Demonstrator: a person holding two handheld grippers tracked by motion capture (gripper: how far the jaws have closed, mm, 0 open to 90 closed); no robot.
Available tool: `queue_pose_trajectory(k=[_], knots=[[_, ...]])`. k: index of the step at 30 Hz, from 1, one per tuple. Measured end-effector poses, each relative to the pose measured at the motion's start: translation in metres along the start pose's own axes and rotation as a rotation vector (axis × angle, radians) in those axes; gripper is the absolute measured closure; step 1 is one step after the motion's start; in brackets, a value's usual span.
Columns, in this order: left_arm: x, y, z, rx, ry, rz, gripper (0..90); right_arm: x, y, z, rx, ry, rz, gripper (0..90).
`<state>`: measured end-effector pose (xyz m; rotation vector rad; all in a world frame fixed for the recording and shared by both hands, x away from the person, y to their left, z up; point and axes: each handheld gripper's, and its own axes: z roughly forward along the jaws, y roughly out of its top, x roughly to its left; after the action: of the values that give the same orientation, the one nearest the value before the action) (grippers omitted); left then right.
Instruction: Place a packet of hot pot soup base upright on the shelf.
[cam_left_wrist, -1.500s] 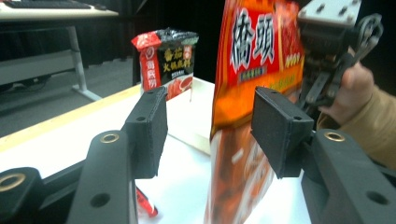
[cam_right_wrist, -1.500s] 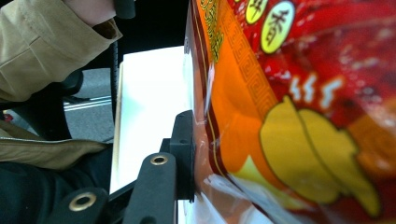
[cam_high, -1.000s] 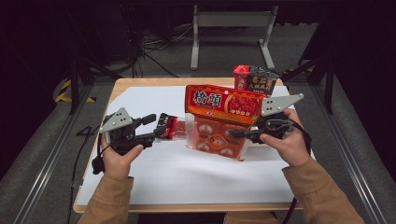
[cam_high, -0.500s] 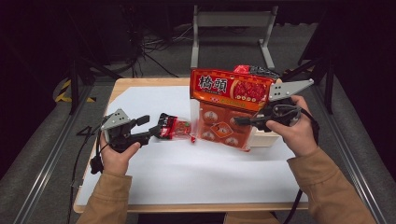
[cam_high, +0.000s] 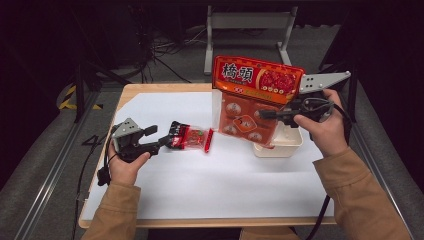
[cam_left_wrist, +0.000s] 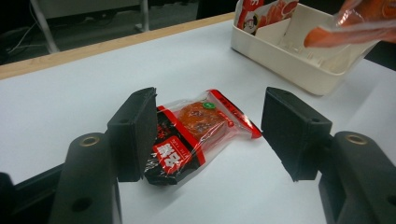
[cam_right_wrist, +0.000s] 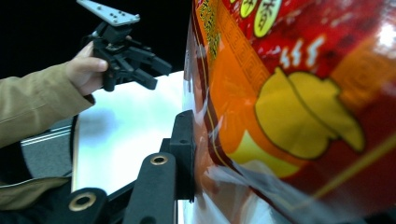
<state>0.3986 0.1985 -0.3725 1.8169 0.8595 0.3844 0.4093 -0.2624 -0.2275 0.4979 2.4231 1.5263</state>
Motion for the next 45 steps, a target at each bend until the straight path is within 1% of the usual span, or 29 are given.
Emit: queue_pose_trajectory(k=[3, 9, 11, 12, 14, 16, 18, 22, 25, 31, 33, 35, 45], knots=[[0.002, -0.001, 0.002, 0.005, 0.002, 0.003, 37.5, -0.006, -0.001, -0.004, -0.002, -0.031, -0.003, 70.3], [0.005, -0.004, 0.002, 0.007, 0.000, -0.013, 37.5, -0.018, -0.005, -0.009, -0.017, -0.058, -0.030, 70.3], [0.006, -0.005, 0.003, 0.009, 0.000, -0.007, 37.5, -0.022, -0.007, -0.011, -0.019, -0.069, -0.031, 70.3], [0.006, -0.005, 0.003, 0.009, 0.003, -0.015, 37.4, -0.024, -0.007, -0.012, -0.021, -0.077, -0.031, 70.3], [0.006, -0.006, 0.003, 0.011, 0.002, -0.013, 37.5, -0.027, -0.008, -0.014, -0.021, -0.096, -0.035, 70.3], [0.007, -0.006, 0.004, 0.013, 0.001, -0.021, 37.5, -0.030, -0.009, -0.016, -0.019, -0.112, -0.039, 70.3], [0.008, -0.007, 0.004, 0.014, 0.006, -0.015, 37.4, -0.033, -0.011, -0.017, -0.015, -0.132, -0.045, 70.3], [0.008, -0.007, 0.004, 0.018, 0.008, -0.021, 37.4, -0.039, -0.015, -0.019, -0.012, -0.165, -0.048, 70.3], [0.008, -0.008, 0.005, 0.020, 0.009, -0.027, 37.4, -0.044, -0.019, -0.020, -0.017, -0.182, -0.035, 70.3], [0.010, -0.009, 0.005, 0.023, 0.008, -0.029, 37.3, -0.050, -0.024, -0.022, -0.014, -0.211, -0.029, 70.3], [0.010, -0.009, 0.006, 0.028, 0.005, -0.039, 37.3, -0.054, -0.029, -0.023, -0.023, -0.222, -0.006, 70.3], [0.011, -0.010, 0.006, 0.028, 0.006, -0.041, 37.3, -0.055, -0.030, -0.023, -0.025, -0.224, -0.002, 70.3], [0.014, -0.013, 0.008, 0.031, 0.002, -0.053, 37.2, -0.067, -0.049, -0.023, -0.029, -0.245, 0.046, 70.3]])
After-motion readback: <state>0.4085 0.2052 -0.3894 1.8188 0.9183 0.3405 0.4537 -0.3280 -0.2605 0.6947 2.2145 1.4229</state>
